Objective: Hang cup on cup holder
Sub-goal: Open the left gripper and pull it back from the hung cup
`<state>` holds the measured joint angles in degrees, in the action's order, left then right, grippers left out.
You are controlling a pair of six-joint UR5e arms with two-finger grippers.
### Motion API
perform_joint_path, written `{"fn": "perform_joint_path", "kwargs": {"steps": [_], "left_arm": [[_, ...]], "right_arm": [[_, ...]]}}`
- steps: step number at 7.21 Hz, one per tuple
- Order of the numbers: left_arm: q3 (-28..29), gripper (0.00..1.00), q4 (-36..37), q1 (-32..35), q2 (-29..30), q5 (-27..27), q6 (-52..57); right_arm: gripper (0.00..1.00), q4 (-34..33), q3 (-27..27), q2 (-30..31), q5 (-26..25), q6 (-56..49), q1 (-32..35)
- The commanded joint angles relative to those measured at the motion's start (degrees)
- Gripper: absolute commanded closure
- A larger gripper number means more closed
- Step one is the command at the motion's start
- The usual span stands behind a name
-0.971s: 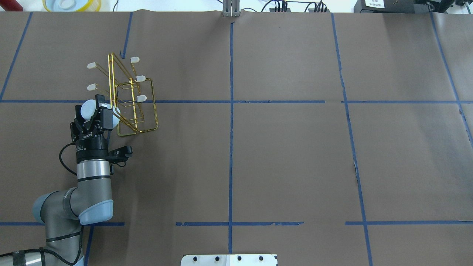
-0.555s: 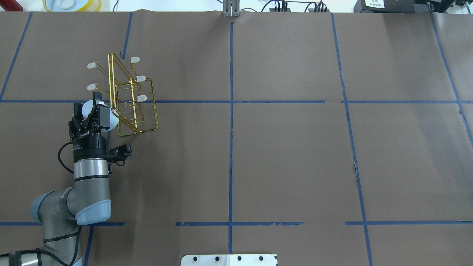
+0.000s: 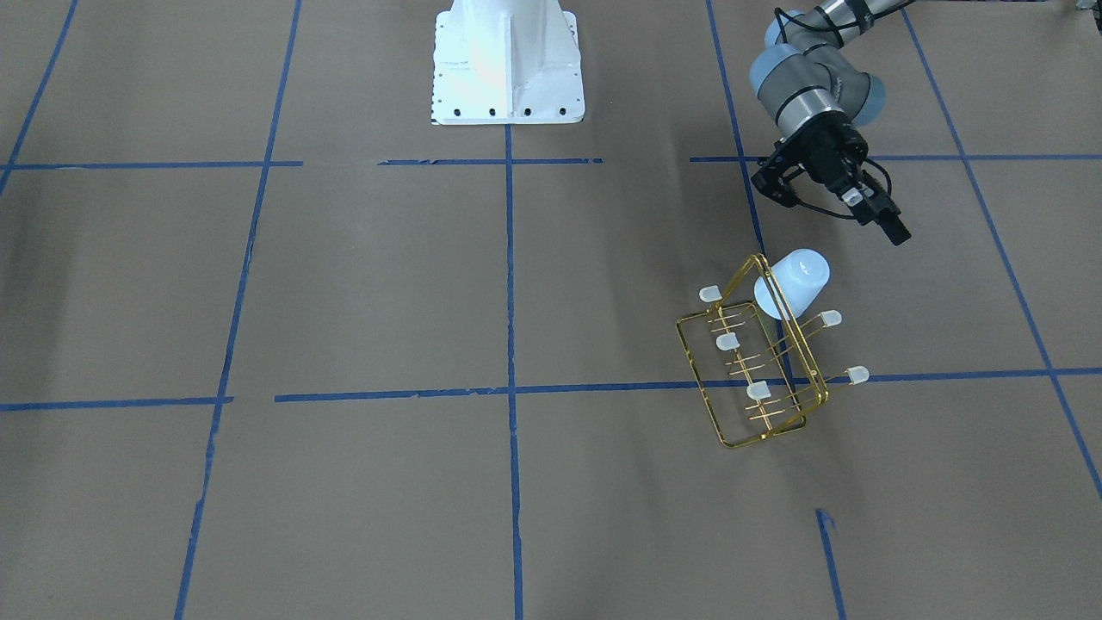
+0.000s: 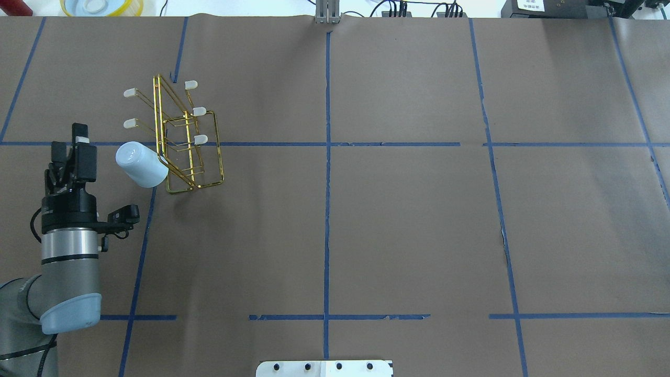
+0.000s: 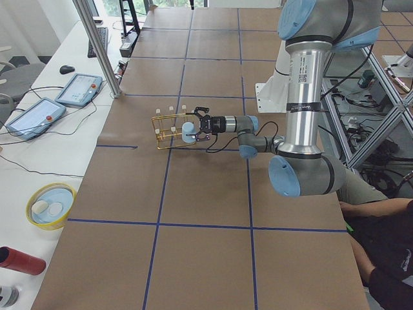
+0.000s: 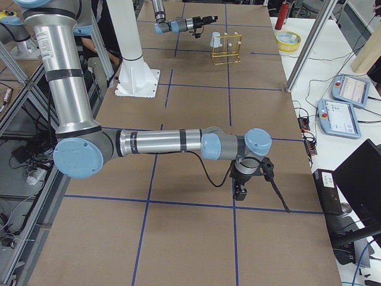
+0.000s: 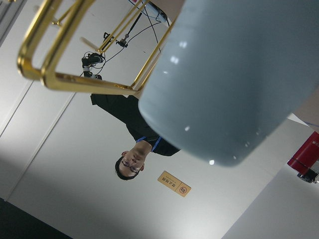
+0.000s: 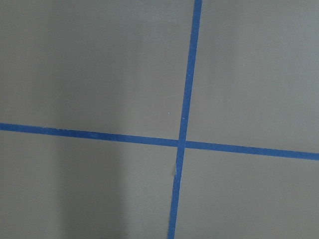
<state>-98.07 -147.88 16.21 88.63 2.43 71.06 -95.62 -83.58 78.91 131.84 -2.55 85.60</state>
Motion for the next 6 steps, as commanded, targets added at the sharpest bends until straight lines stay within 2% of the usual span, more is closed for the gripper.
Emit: {"fn": "perform_joint_path", "kwargs": {"steps": [1, 2, 4, 6], "left_arm": [[-3.62, 0.0, -6.33, 0.23, -2.5, 0.46, -0.4], [-4.49, 0.0, -10.02, 0.31, -2.59, 2.55, -3.18], [-5.73, 0.0, -16.61, 0.4, -3.29, 5.45, -15.53], [-6.6, 0.0, -22.52, 0.58, -4.42, 14.4, -33.53]], "right_arm": [[0.0, 0.0, 0.0, 0.02, 0.0, 0.0, 0.0], [0.0, 0.0, 0.0, 0.02, 0.0, 0.0, -0.09], [0.0, 0.0, 0.0, 0.02, 0.0, 0.0, 0.0], [0.0, 0.0, 0.0, 0.02, 0.0, 0.0, -0.09]]}}
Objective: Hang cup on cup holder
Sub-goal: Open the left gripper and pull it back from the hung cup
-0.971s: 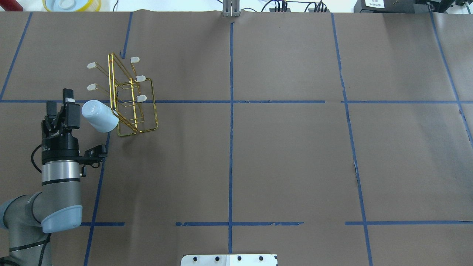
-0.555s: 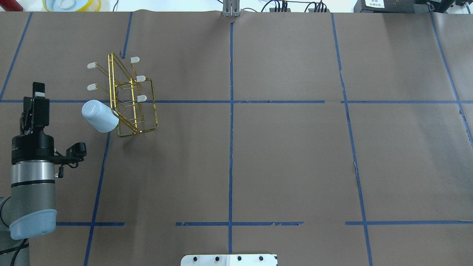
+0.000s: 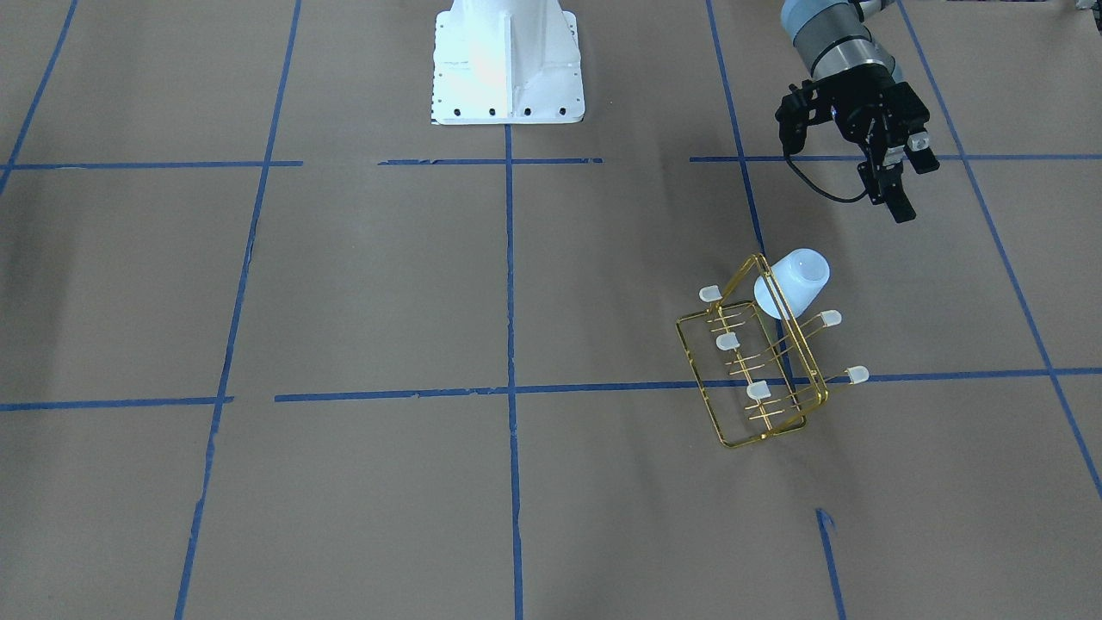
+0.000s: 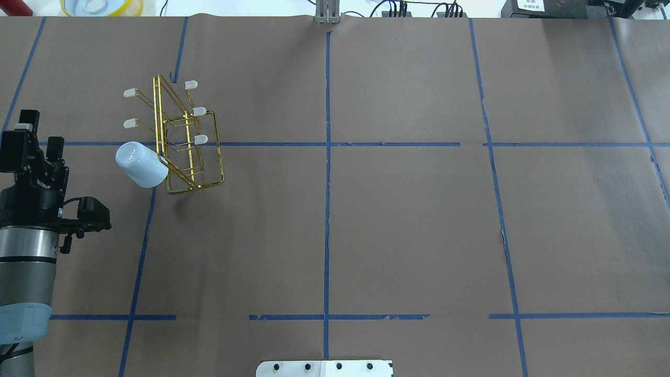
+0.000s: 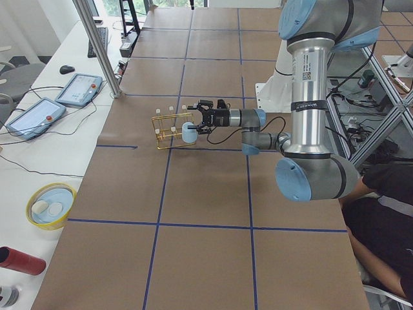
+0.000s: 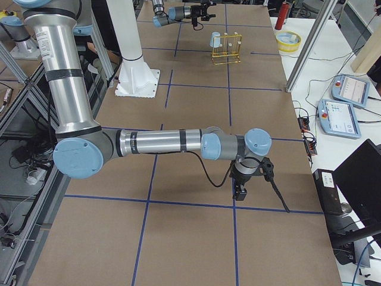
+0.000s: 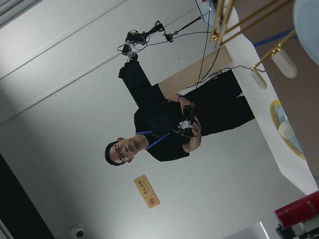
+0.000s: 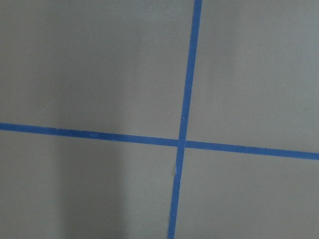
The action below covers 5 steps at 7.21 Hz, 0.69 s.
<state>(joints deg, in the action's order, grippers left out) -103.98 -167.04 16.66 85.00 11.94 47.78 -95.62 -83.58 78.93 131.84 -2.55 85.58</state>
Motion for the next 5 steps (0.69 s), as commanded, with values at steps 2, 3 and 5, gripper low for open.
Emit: {"fn": "perform_joint_path", "kwargs": {"steps": [2, 3, 5], "left_arm": [[-0.96, 0.0, -4.87, 0.83, -1.42, 13.24, -33.86], [-1.14, 0.0, -4.87, 1.44, -1.33, 17.03, -43.11], [-1.22, 0.0, -4.87, 1.53, -1.33, 26.76, -65.68]], "right_arm": [[0.0, 0.0, 0.0, 0.0, 0.0, 0.0, 0.02], [0.0, 0.0, 0.0, 0.0, 0.0, 0.0, -0.06], [0.0, 0.0, 0.09, 0.0, 0.0, 0.0, 0.02]]}}
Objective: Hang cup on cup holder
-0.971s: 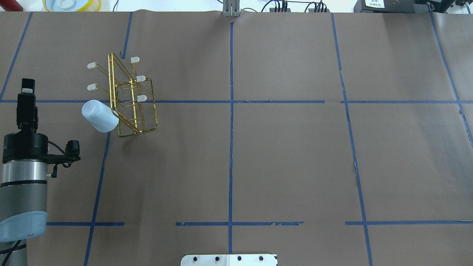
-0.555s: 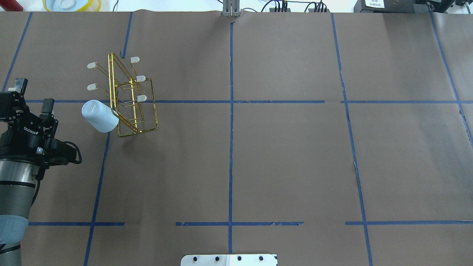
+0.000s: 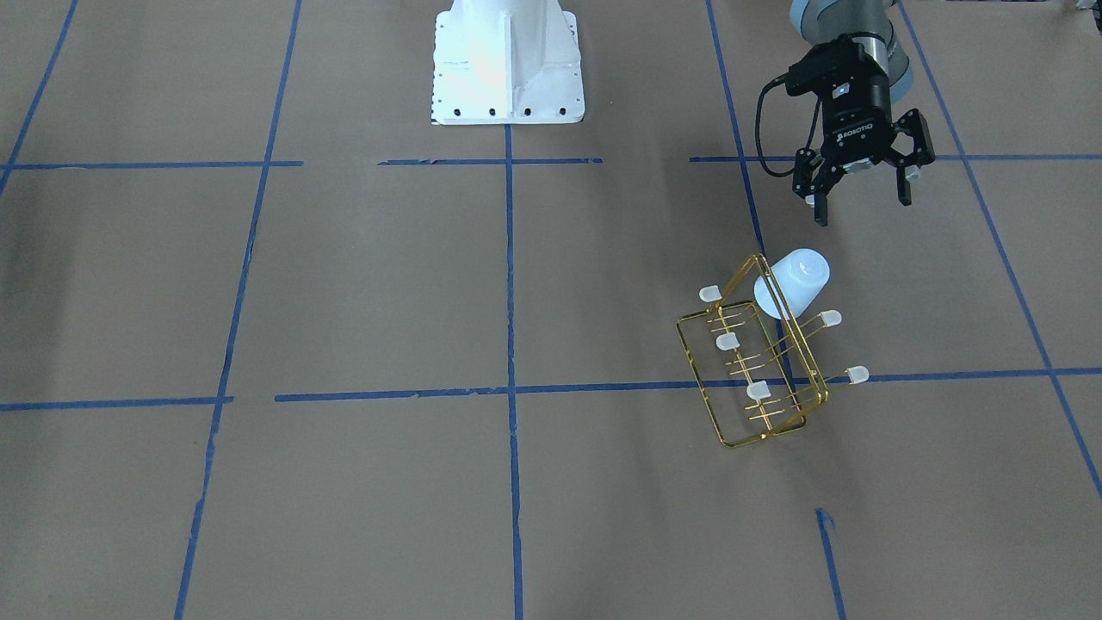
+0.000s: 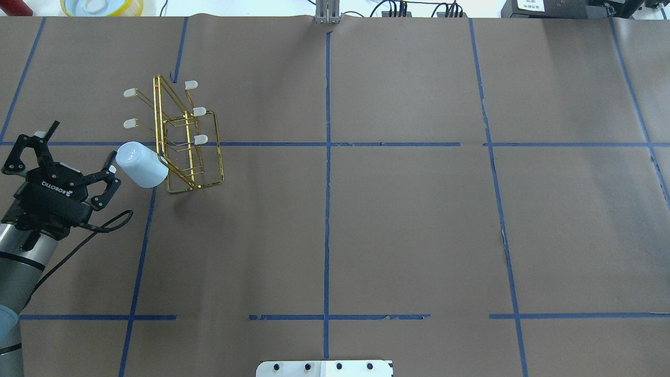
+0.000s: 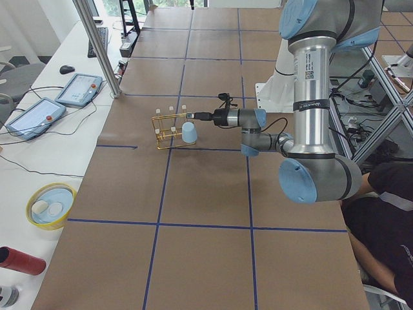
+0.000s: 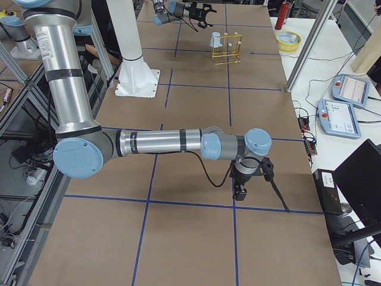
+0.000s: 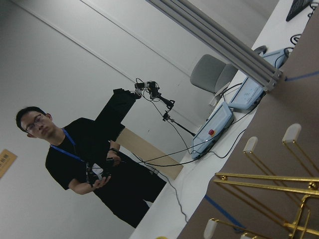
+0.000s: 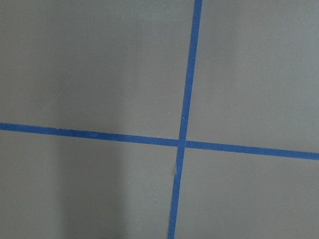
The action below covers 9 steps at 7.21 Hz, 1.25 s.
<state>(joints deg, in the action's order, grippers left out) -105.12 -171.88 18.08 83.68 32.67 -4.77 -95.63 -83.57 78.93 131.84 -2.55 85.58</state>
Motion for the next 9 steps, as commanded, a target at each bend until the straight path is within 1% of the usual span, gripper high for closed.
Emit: {"fn": "perform_joint_path", "kwargs": {"steps": [1, 2, 3, 4, 5, 6, 7, 8, 9], "left_arm": [[-0.18, 0.0, -0.12, 0.29, -0.01, 12.79, -25.08], [-1.66, 0.0, -0.12, 0.98, -0.1, 20.16, -34.69], [-4.37, 0.0, -0.04, 5.17, -0.01, 29.03, -36.09], [-5.44, 0.0, 0.84, 10.43, 0.17, 38.51, -36.01], [-5.45, 0.0, 3.54, 17.01, 0.34, 47.66, -35.58], [-5.36, 0.0, 8.09, 26.04, 0.78, 59.76, -34.53], [-4.67, 0.0, 12.05, 34.57, 1.13, 70.58, -31.65], [-2.31, 0.0, 14.97, 41.87, 1.13, 78.43, -28.05], [2.41, 0.0, 15.26, 48.39, 1.31, 87.65, -25.23]], "right_arm": [[0.0, 0.0, -0.01, 0.0, 0.0, 0.0, 0.02], [0.0, 0.0, -0.01, 0.0, 0.0, 0.0, 0.02], [0.0, 0.0, -0.01, 0.0, 0.0, 0.0, 0.02], [0.0, 0.0, -0.01, 0.0, 0.0, 0.0, 0.02], [0.0, 0.0, -0.01, 0.0, 0.0, 0.0, 0.02], [0.0, 0.0, -0.01, 0.0, 0.0, 0.0, 0.02], [0.0, 0.0, -0.01, 0.0, 0.0, 0.0, 0.02], [0.0, 0.0, -0.01, 0.0, 0.0, 0.0, 0.02], [0.0, 0.0, -0.01, 0.0, 0.0, 0.0, 0.02]]}}
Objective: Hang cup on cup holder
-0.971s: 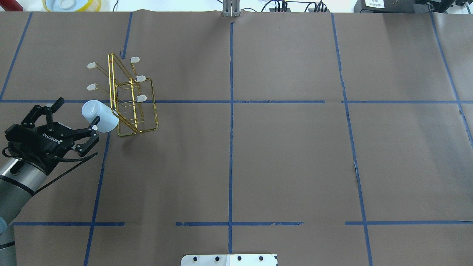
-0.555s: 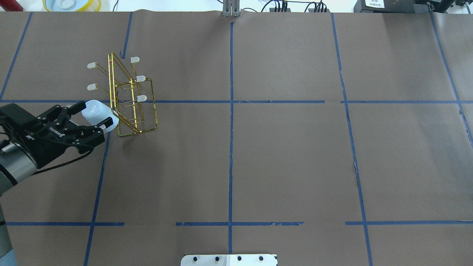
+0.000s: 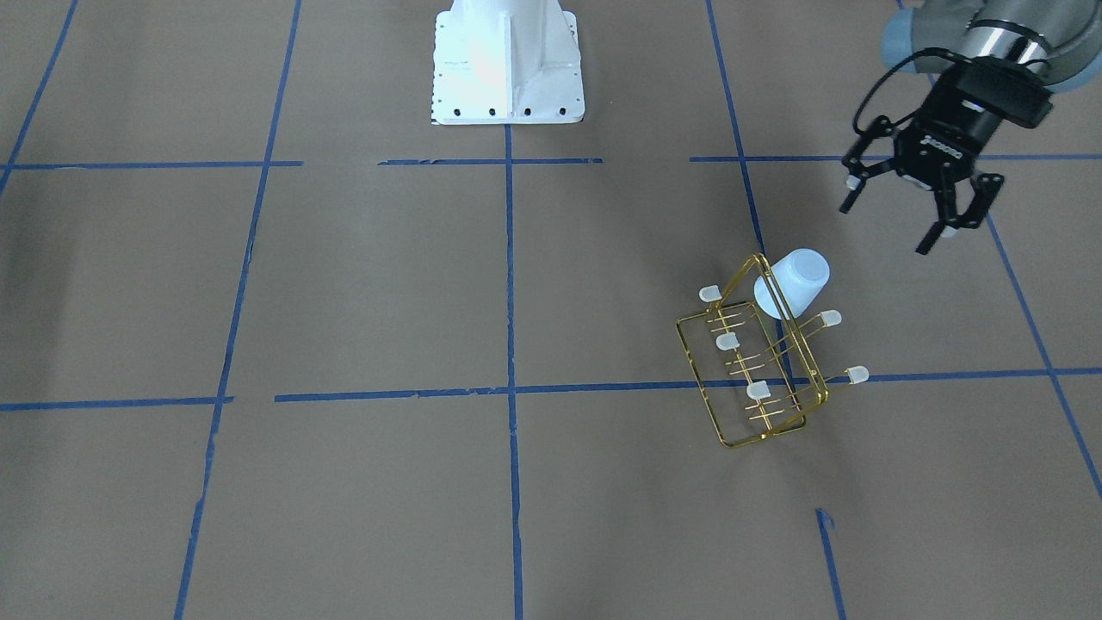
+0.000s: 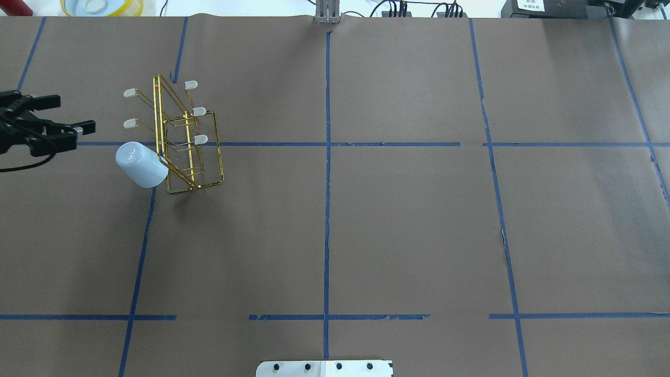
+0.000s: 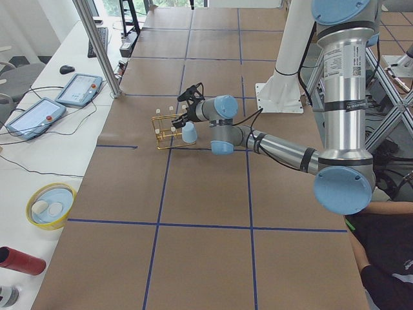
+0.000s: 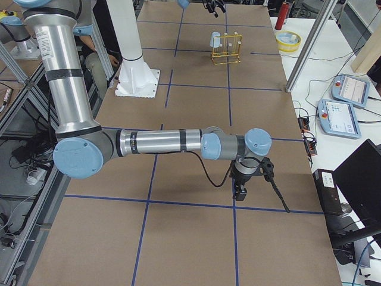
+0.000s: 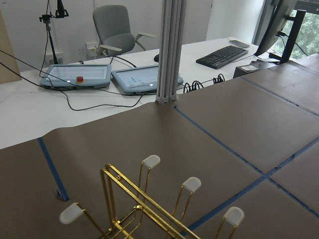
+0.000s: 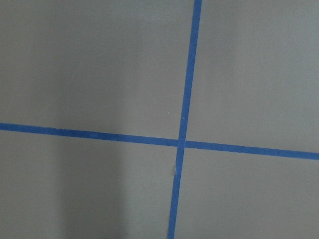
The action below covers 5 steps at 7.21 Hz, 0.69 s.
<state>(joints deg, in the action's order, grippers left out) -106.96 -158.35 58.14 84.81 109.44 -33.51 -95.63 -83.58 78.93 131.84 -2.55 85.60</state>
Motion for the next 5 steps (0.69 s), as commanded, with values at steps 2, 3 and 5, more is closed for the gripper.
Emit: {"fn": "perform_joint_path", "kwargs": {"steps": [2, 3, 5], "left_arm": [[9.03, 0.0, 8.46, 21.58, 0.71, 24.81, 3.8], [12.18, 0.0, 9.63, 25.58, 0.97, 26.17, 3.71], [17.74, 0.0, 27.56, 33.92, 1.93, 38.59, 3.8]], "right_arm": [[0.0, 0.0, 0.0, 0.0, 0.0, 0.0, 0.0], [0.0, 0.0, 0.0, 0.0, 0.0, 0.0, 0.0], [0.0, 0.0, 0.0, 0.0, 0.0, 0.0, 0.0]]}}
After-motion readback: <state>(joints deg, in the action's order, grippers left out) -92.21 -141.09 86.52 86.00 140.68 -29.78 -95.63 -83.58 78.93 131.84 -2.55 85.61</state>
